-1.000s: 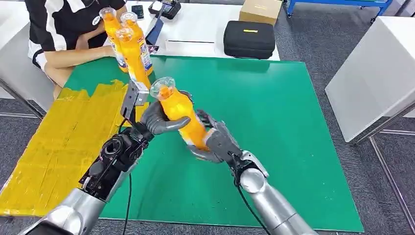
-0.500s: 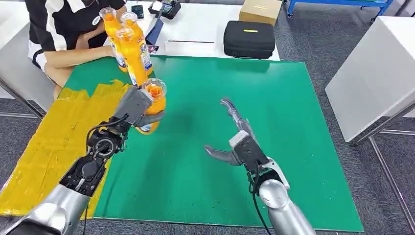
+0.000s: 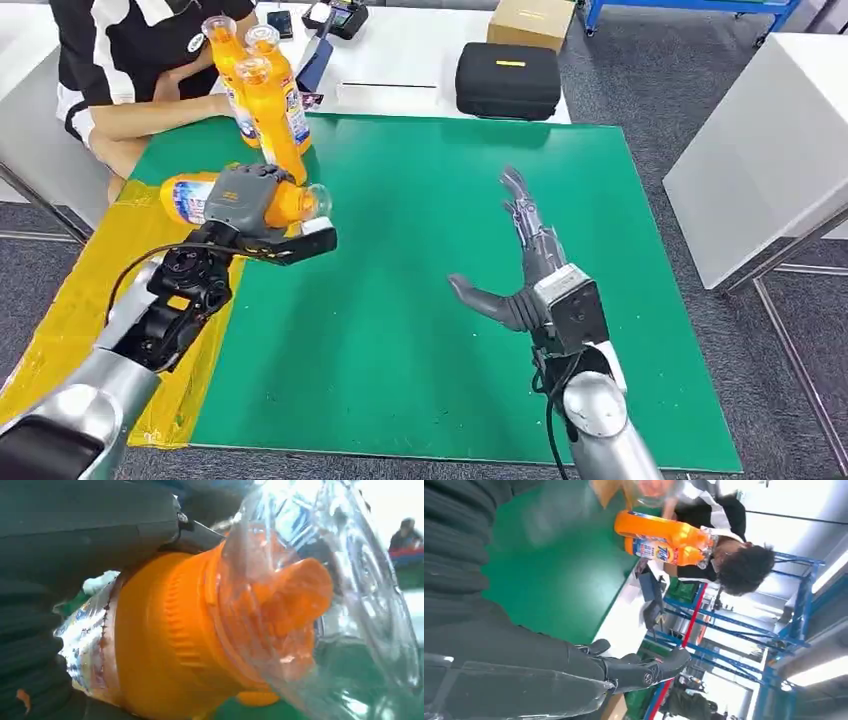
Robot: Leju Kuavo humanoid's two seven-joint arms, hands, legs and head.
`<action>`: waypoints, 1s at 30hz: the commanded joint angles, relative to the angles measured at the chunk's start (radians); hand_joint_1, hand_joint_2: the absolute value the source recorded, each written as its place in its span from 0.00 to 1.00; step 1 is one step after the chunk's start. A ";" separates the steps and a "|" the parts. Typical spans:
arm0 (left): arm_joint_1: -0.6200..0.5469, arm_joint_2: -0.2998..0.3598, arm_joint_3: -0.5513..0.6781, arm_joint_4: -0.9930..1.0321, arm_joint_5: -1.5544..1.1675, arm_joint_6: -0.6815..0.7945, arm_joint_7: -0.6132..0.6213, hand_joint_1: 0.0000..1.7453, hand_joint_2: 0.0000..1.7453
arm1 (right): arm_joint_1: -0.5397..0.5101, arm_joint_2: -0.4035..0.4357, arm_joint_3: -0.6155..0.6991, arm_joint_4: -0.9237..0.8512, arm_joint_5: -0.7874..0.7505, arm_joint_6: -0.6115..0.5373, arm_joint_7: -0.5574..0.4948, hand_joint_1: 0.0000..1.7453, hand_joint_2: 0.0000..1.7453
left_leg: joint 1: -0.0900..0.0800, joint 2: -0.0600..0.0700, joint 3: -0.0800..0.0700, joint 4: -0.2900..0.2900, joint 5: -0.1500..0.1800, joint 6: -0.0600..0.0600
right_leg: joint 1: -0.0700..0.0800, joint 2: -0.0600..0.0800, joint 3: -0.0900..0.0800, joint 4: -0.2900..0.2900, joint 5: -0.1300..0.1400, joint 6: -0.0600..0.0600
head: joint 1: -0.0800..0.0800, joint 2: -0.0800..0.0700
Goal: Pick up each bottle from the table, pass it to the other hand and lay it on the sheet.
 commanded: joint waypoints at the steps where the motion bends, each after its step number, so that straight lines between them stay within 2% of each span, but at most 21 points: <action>1: -0.089 0.030 -0.076 0.174 -0.026 -0.010 -0.001 1.00 1.00 | -0.015 -0.007 -0.010 -0.005 -0.005 -0.001 -0.002 0.00 1.00 | 0.001 0.000 0.005 0.001 -0.003 0.000 | 0.001 0.001 0.005 0.001 -0.003 -0.005 | 0.000 0.000; 7: -0.107 0.013 -0.086 0.273 -0.092 -0.063 -0.057 1.00 1.00 | 0.017 -0.006 -0.019 -0.039 -0.002 -0.004 0.000 0.00 1.00 | 0.000 -0.001 0.003 0.000 -0.002 0.000 | 0.001 0.000 0.003 0.000 -0.002 -0.004 | 0.000 0.000; 9: -0.100 0.001 -0.089 0.300 -0.101 -0.074 -0.068 1.00 1.00 | 0.023 -0.007 -0.022 -0.046 0.001 -0.005 0.002 0.00 1.00 | 0.001 -0.001 0.008 0.002 -0.005 0.001 | 0.001 0.000 0.008 0.002 -0.005 -0.008 | 0.000 0.000; 11: -0.093 -0.005 -0.089 0.305 -0.103 -0.069 -0.073 1.00 1.00 | 0.025 -0.007 -0.023 -0.048 0.002 -0.005 0.002 0.00 1.00 | 0.000 -0.001 0.004 0.000 -0.002 0.000 | 0.000 0.000 0.004 0.000 -0.002 -0.004 | 0.000 0.000; 17: -0.096 -0.007 -0.085 0.308 -0.100 -0.073 -0.079 1.00 1.00 | 0.023 -0.006 -0.024 -0.047 0.003 -0.005 0.003 0.00 1.00 | 0.001 -0.002 0.007 0.002 -0.004 0.001 | 0.001 0.000 0.007 0.001 -0.004 -0.006 | 0.000 0.000; 24: -0.072 -0.047 -0.063 0.348 -0.077 -0.105 -0.121 1.00 1.00 | 0.049 -0.008 -0.027 -0.084 0.021 -0.014 0.009 0.00 1.00 | 0.000 -0.001 0.003 0.000 -0.002 0.000 | 0.001 0.000 0.003 0.000 -0.002 -0.004 | 0.000 0.000; 27: -0.067 -0.060 -0.057 0.364 -0.068 -0.119 -0.125 1.00 1.00 | 0.056 -0.005 -0.025 -0.098 0.030 -0.018 0.011 0.00 1.00 | 0.000 -0.002 0.008 0.001 -0.005 0.001 | 0.001 0.000 0.008 0.001 -0.004 -0.007 | 0.000 0.000; 29: -0.054 -0.068 -0.038 0.363 -0.053 -0.095 -0.113 1.00 1.00 | 0.059 -0.003 -0.023 -0.106 0.038 -0.020 0.014 0.00 1.00 | 0.000 -0.001 0.004 0.000 -0.002 0.000 | 0.000 0.000 0.004 0.000 -0.002 -0.004 | 0.000 0.000; 30: -0.044 -0.074 -0.026 0.359 -0.047 -0.065 -0.096 0.64 1.00 | 0.062 -0.002 -0.023 -0.111 0.044 -0.023 0.017 0.00 1.00 | 0.000 -0.001 0.005 0.000 -0.003 0.001 | 0.000 0.000 0.005 0.000 -0.003 -0.005 | 0.000 0.000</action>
